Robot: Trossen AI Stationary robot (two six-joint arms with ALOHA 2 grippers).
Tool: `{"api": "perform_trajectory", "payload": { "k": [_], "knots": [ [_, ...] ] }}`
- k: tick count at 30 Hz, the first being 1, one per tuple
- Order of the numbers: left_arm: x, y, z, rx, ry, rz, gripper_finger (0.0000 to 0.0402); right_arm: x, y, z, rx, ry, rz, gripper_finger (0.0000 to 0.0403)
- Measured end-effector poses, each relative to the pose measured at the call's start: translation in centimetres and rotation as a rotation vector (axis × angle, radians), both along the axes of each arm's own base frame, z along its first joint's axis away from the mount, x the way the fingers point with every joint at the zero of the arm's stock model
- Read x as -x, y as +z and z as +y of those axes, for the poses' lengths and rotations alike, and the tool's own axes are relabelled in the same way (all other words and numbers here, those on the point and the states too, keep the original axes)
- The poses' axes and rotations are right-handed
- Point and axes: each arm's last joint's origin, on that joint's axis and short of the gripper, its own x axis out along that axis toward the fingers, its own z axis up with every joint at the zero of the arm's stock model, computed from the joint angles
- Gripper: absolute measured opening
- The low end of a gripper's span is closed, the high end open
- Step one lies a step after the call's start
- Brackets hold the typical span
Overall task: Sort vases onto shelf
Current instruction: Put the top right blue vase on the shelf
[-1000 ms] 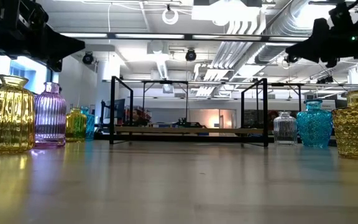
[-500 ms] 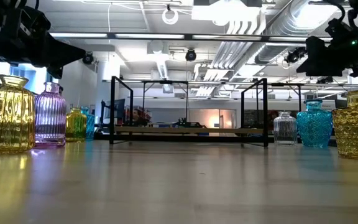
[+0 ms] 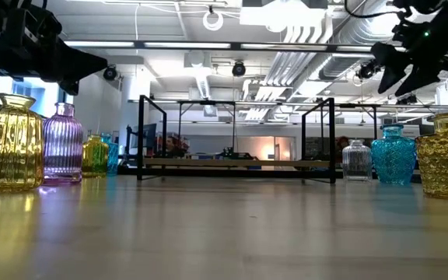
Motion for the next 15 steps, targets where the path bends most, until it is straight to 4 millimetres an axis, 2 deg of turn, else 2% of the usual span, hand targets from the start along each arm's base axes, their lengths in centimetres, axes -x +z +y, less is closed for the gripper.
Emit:
{"api": "perform_trajectory", "payload": {
  "k": [8, 15],
  "knots": [
    [0.0, 0.0, 0.0, -0.009, 0.000, 0.002, 0.0000, -0.7, 2.0, -2.9, -0.239, -0.063, 0.127, 0.0166],
    [0.0, 0.0, 0.0, -0.011, 0.000, 0.003, 0.0000, -1.0, 1.8, -6.1, -0.412, -0.075, 0.160, 0.0165]
  ]
}}
